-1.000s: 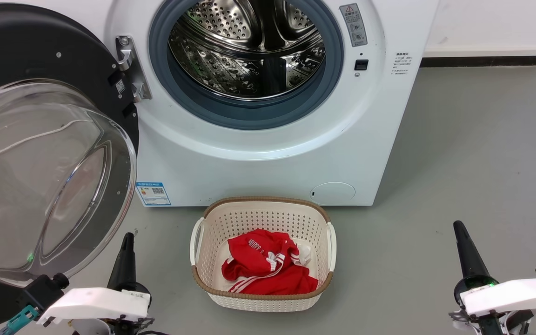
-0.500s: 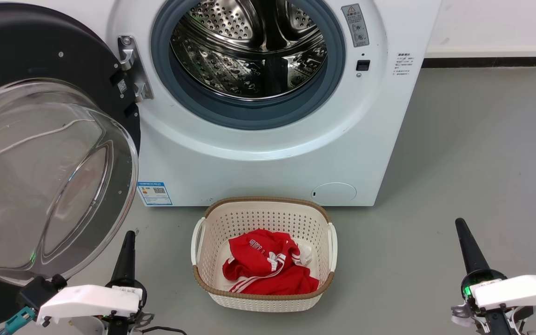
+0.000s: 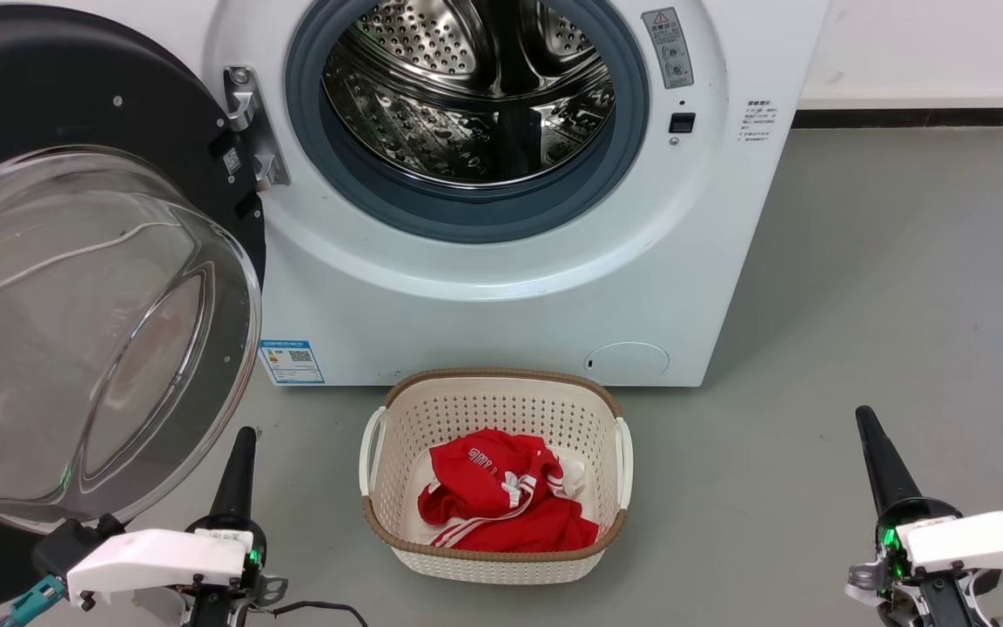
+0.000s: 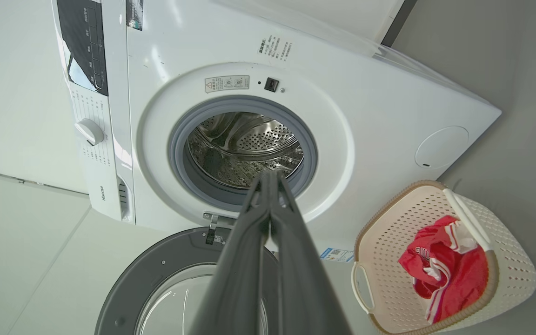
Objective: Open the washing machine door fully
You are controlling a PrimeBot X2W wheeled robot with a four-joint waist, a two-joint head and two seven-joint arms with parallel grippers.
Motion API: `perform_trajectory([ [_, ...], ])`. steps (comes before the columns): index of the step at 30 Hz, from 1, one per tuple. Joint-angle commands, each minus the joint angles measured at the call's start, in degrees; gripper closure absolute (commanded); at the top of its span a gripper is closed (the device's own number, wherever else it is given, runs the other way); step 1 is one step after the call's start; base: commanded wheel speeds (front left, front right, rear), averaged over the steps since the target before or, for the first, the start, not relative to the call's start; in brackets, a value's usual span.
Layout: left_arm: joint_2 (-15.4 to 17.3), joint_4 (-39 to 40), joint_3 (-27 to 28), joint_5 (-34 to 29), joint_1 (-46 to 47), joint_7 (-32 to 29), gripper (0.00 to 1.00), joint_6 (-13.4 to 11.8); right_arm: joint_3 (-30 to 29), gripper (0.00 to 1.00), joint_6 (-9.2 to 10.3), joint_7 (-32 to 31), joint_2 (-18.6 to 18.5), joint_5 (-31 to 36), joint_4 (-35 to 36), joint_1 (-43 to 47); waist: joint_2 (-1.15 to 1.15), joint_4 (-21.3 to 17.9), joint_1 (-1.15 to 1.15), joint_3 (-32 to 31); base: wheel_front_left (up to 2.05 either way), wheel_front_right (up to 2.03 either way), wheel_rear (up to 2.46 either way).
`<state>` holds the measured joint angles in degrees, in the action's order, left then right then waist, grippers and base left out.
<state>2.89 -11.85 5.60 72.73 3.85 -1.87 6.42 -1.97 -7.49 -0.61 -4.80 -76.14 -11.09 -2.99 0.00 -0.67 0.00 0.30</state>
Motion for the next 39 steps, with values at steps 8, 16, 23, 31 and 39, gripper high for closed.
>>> perform_trajectory([
  [8,0.0,-0.4,0.3,4.7,1.6,-1.2,1.00,0.5,-0.6,1.00,0.00,-1.0,-0.1,-4.4,-0.5,-1.8,0.00,0.1,0.00,0.0,0.00,0.00,0.00],
  [16,0.0,-0.9,0.5,8.7,1.8,-2.2,1.00,0.7,-1.0,1.00,0.00,-1.9,0.0,-8.1,-1.2,-2.1,0.00,0.3,0.00,0.0,0.00,0.00,0.00],
  [23,0.0,-1.3,0.7,12.0,2.1,-3.0,1.00,0.8,-1.4,1.00,0.00,-2.5,0.1,-11.1,-1.7,-2.5,0.00,0.4,0.00,-0.1,0.00,0.00,0.00],
  [31,0.0,-1.8,0.9,15.5,2.5,-3.9,1.00,1.1,-1.8,1.00,0.00,-3.3,0.2,-14.4,-2.2,-3.0,0.00,0.5,0.00,-0.1,0.00,0.00,0.00],
  [39,0.0,-2.2,1.0,18.9,2.6,-4.7,1.00,1.2,-2.3,1.00,0.00,-4.0,0.3,-17.4,-2.8,-3.2,0.00,0.6,0.00,-0.1,0.00,0.00,0.00],
])
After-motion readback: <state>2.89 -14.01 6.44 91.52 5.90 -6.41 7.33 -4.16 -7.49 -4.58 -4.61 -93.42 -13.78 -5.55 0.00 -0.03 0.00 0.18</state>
